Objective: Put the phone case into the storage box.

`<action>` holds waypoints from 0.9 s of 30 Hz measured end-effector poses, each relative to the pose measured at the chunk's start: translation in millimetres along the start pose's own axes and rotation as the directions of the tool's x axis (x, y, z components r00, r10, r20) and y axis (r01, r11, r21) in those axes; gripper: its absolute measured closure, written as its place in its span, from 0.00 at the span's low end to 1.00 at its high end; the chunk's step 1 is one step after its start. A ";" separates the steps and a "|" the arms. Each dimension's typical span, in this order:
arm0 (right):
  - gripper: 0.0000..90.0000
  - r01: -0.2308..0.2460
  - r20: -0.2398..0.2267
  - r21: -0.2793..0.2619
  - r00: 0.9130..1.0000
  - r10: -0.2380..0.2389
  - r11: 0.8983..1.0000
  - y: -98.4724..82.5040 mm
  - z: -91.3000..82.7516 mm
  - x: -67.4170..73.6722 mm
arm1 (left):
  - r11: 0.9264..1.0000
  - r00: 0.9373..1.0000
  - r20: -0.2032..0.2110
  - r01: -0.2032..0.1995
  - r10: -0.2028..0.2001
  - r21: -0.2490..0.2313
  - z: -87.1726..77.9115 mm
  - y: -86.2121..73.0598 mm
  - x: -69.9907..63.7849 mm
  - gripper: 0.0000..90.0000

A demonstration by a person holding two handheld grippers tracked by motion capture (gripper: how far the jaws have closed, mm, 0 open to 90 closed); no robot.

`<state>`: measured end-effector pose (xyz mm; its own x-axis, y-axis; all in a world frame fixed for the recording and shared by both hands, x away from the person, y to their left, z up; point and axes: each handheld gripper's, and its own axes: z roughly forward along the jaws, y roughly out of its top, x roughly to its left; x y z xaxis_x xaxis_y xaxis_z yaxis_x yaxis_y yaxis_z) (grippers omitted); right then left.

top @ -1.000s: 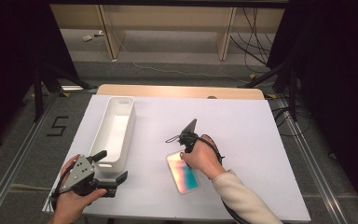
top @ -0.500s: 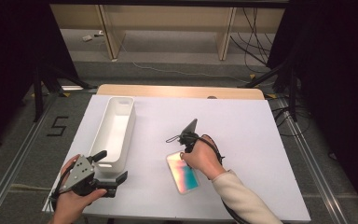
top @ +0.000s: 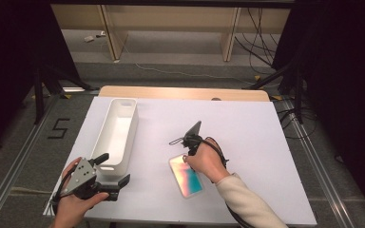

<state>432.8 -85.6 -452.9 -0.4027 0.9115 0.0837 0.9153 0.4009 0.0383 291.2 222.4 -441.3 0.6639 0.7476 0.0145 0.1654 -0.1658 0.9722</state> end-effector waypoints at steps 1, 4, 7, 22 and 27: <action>0.97 0.003 -0.002 0.004 1.000 -0.003 1.000 0.1 -0.4 -0.3 | 1.000 1.000 0.000 0.000 0.000 0.000 0.0 0.0 -0.1 0.00; 0.97 0.002 -0.004 0.005 1.000 -0.002 1.000 0.2 -0.5 0.1 | 1.000 1.000 0.000 0.001 -0.001 0.000 -0.1 -0.1 -0.1 0.00; 0.97 0.003 -0.011 0.012 1.000 -0.003 1.000 0.1 -1.0 0.4 | 1.000 1.000 0.000 0.001 -0.001 -0.001 -0.2 0.0 -0.1 0.00; 0.98 0.008 -0.016 -0.033 1.000 -0.009 0.999 -1.0 -10.4 -0.6 | 1.000 1.000 0.001 0.001 -0.001 -0.001 0.0 0.0 -0.3 0.00; 0.98 0.006 -0.013 -0.060 1.000 -0.007 0.998 -1.7 -12.9 -0.2 | 1.000 1.000 0.000 0.001 -0.001 -0.001 0.0 -0.1 -0.3 0.00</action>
<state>431.3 -87.6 -440.1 -0.4087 0.9076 0.0965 0.9113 0.3998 0.0988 291.0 222.2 -441.4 0.6639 0.7477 0.0133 0.1658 -0.1645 0.9723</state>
